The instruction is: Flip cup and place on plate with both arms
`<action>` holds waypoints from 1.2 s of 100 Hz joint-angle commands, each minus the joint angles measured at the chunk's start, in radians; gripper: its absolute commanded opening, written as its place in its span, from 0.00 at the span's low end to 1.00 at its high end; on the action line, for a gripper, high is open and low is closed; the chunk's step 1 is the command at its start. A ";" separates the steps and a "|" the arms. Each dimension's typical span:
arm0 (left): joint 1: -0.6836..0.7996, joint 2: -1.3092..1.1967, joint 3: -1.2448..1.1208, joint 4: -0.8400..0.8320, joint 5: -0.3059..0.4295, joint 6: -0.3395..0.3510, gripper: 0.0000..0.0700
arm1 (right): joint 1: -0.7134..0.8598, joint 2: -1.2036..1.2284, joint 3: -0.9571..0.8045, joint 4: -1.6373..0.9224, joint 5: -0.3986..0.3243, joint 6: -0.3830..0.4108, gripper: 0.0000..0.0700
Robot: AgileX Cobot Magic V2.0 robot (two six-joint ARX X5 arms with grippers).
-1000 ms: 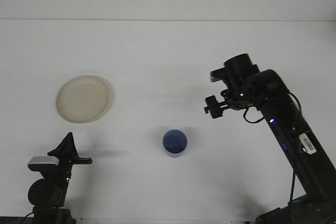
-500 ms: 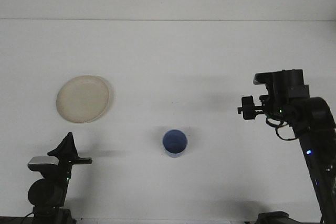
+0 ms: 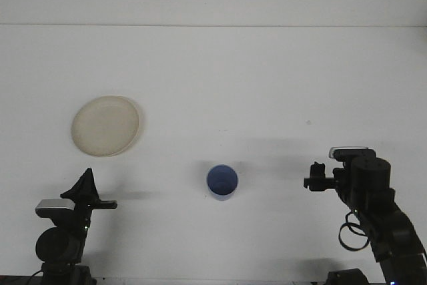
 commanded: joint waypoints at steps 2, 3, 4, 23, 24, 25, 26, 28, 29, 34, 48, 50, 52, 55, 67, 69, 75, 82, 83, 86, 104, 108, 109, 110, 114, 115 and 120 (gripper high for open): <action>-0.002 -0.002 -0.019 0.010 0.005 -0.005 0.02 | 0.002 -0.054 -0.051 0.095 0.004 0.024 0.68; -0.002 -0.002 -0.019 0.010 0.005 -0.005 0.02 | 0.002 -0.063 -0.061 0.109 0.004 0.023 0.68; -0.002 -0.002 -0.019 0.010 0.005 -0.005 0.02 | 0.002 -0.071 -0.070 0.123 0.004 0.023 0.68; -0.002 -0.002 -0.019 0.010 0.005 -0.005 0.02 | 0.002 -0.176 -0.198 0.380 0.003 0.006 0.68; -0.002 -0.002 -0.019 0.010 0.005 -0.005 0.02 | 0.002 -0.178 -0.202 0.390 0.003 0.003 0.68; -0.002 -0.002 -0.019 0.010 0.005 -0.005 0.02 | 0.002 -0.179 -0.205 0.398 0.003 0.000 0.68; -0.002 -0.002 -0.019 0.010 0.005 -0.005 0.02 | 0.002 -0.180 -0.208 0.406 0.003 -0.003 0.68; -0.002 -0.002 -0.019 0.010 0.005 -0.005 0.02 | 0.002 -0.182 -0.213 0.422 0.003 -0.010 0.68; -0.002 -0.002 -0.019 0.010 0.005 -0.005 0.02 | 0.002 -0.183 -0.215 0.428 0.003 -0.013 0.68; -0.002 -0.002 -0.019 0.010 0.005 -0.005 0.02 | 0.002 -0.182 -0.221 0.454 0.003 -0.031 0.68; -0.002 -0.002 -0.019 0.010 0.005 -0.005 0.02 | 0.002 -0.175 -0.222 0.490 0.003 -0.050 0.68; -0.002 -0.002 -0.019 0.010 0.005 -0.005 0.02 | 0.002 -0.175 -0.222 0.494 0.003 -0.050 0.68; -0.002 -0.002 -0.019 0.010 0.005 -0.005 0.02 | 0.002 -0.175 -0.222 0.494 0.003 -0.050 0.68; -0.002 -0.002 -0.019 0.010 0.005 -0.005 0.02 | 0.002 -0.175 -0.222 0.497 0.003 -0.050 0.68; -0.002 -0.002 -0.019 0.010 0.005 -0.005 0.02 | 0.002 -0.176 -0.222 0.494 0.003 -0.049 0.68; -0.002 -0.002 -0.019 0.010 0.005 -0.005 0.02 | 0.002 -0.176 -0.222 0.492 0.003 -0.049 0.68; -0.002 -0.002 -0.019 0.010 0.005 -0.005 0.02 | 0.002 -0.176 -0.222 0.489 0.003 -0.049 0.68; -0.002 -0.002 -0.019 0.010 0.005 -0.005 0.02 | 0.002 -0.176 -0.222 0.489 0.003 -0.049 0.68; -0.002 -0.002 -0.019 0.010 0.005 -0.005 0.02 | 0.002 -0.176 -0.222 0.490 0.003 -0.049 0.68; -0.002 -0.002 -0.019 0.010 0.005 -0.005 0.02 | 0.002 -0.176 -0.222 0.490 0.003 -0.049 0.68; -0.002 -0.002 -0.019 0.010 0.005 -0.005 0.02 | 0.002 -0.176 -0.222 0.492 0.002 -0.049 0.68; -0.002 -0.002 -0.019 0.010 0.005 -0.005 0.02 | 0.002 -0.176 -0.222 0.493 0.002 -0.049 0.68; -0.002 -0.002 -0.019 0.010 0.005 -0.006 0.02 | 0.002 -0.176 -0.222 0.494 0.002 -0.049 0.68; -0.002 -0.002 -0.019 0.010 0.005 -0.006 0.02 | 0.002 -0.176 -0.222 0.494 0.002 -0.049 0.68; -0.002 -0.002 -0.019 0.010 0.005 -0.006 0.02 | 0.002 -0.176 -0.222 0.493 0.002 -0.049 0.68; -0.002 -0.002 -0.019 0.010 0.005 -0.006 0.02 | 0.002 -0.176 -0.222 0.493 0.002 -0.049 0.68; -0.002 -0.002 -0.019 0.010 0.005 -0.005 0.02 | 0.002 -0.176 -0.222 0.493 0.002 -0.049 0.68</action>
